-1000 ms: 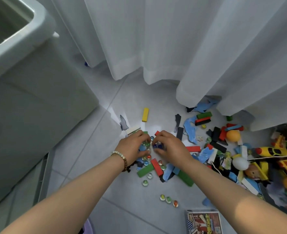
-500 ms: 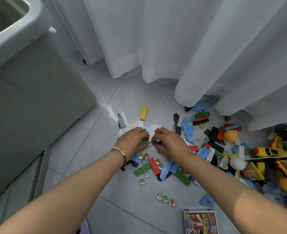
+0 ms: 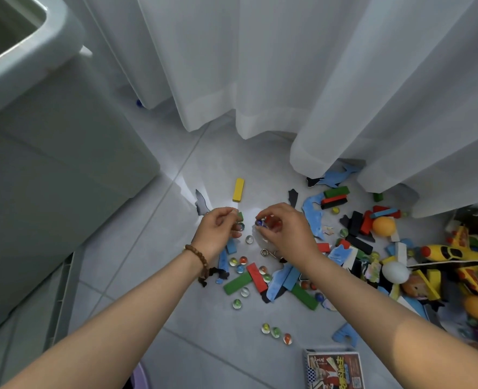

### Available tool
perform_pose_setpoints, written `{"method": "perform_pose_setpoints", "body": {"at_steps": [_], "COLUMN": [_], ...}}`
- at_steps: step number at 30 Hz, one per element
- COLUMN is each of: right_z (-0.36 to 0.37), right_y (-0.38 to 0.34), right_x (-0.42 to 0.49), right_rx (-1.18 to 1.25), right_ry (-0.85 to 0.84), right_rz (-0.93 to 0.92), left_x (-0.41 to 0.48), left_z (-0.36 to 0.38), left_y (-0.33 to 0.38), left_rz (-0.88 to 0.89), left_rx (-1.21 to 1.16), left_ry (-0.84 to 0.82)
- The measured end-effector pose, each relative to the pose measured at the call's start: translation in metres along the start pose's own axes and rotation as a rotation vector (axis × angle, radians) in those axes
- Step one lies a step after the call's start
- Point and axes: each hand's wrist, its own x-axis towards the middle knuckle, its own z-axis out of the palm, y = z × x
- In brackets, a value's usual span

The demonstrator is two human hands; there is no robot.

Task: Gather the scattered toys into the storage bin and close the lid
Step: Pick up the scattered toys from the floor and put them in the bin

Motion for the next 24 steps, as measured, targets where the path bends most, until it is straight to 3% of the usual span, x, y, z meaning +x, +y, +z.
{"method": "perform_pose_setpoints", "body": {"at_steps": [2,5,8,10,13,15,18,24], "right_z": [-0.003,-0.004,-0.001,0.003,0.020,0.032,0.044,0.051], "right_y": [-0.018,-0.040,-0.039,-0.029,-0.017,-0.016,-0.018,-0.017], "right_x": [-0.002,-0.007,-0.007,-0.004,-0.002,-0.001,0.002,-0.006], "right_rx": [0.157,0.258,0.249,0.201,0.060,-0.040,-0.143,-0.089], "right_ry": [0.000,-0.132,-0.070,-0.025,-0.171,-0.239,-0.233,-0.117], "right_rz": [-0.018,-0.098,-0.099,-0.026,0.007,-0.027,-0.051,-0.031], "left_x": [0.001,-0.006,-0.010,-0.009,-0.008,-0.008,-0.011,-0.014], "left_z": [0.000,-0.005,-0.010,-0.018,-0.036,-0.047,-0.056,-0.056], "left_y": [0.006,0.014,0.016,0.014,0.005,0.000,-0.003,0.003], "left_rz": [-0.182,-0.419,-0.463,-0.439,-0.283,-0.182,-0.135,-0.081], "left_rx": [-0.235,-0.565,-0.640,-0.548,-0.077,0.111,0.167,0.189], "left_ry": [-0.105,-0.271,-0.186,-0.056,0.042,0.065,0.080,0.097]}}
